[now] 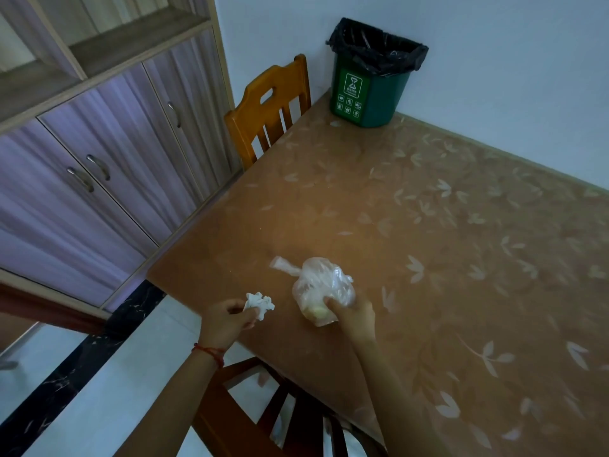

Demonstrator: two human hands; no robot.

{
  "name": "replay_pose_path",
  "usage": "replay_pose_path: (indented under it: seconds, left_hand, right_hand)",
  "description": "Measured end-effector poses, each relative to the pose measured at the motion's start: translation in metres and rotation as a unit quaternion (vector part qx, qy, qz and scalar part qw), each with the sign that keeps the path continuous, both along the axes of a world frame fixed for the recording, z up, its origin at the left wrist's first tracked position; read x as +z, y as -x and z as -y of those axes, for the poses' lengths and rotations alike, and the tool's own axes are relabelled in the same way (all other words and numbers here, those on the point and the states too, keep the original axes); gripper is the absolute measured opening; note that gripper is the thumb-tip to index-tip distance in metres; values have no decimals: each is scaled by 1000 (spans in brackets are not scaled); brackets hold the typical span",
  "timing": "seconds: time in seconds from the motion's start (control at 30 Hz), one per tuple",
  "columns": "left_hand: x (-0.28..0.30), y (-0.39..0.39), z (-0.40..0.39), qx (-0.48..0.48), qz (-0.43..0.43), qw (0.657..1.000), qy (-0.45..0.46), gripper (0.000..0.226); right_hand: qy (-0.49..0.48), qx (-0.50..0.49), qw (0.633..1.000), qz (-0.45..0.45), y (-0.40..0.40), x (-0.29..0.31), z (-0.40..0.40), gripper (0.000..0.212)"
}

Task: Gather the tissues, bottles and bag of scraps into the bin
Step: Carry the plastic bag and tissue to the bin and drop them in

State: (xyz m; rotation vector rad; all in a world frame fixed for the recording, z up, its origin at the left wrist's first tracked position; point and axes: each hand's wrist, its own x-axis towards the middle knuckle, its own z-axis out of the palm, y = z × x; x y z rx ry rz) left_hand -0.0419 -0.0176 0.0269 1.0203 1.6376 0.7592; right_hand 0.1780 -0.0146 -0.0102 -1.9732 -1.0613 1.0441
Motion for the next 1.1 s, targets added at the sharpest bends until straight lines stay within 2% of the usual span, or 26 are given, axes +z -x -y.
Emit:
replay_pose_path:
  seconds: [0.2,0.47,0.73,0.83,0.93,1.1]
  left_hand:
    - [10,8,14,20,-15,999,-31,18]
    - [26,24,42,115,10,991,-75,20]
    - [44,55,88,260,44,957,-121,21]
    - [51,70,110,303,46,943,-129,4]
    - [56,89,133,345,45,927,-138,2]
    - [58,134,173,401,52,904,-135,20]
  right_hand:
    - [-20,-7,997,-70,-1,12,8,33]
    - [-42,34,988,-147,14,48,18,26]
    - [-60,114,970,-205,49,84,26,35]
    - [-55,148,963,-217,72,94,30,41]
    - [-50,192,958,-207,100,102,37,48]
    - [-42,231,939,-249,162,115,53,39]
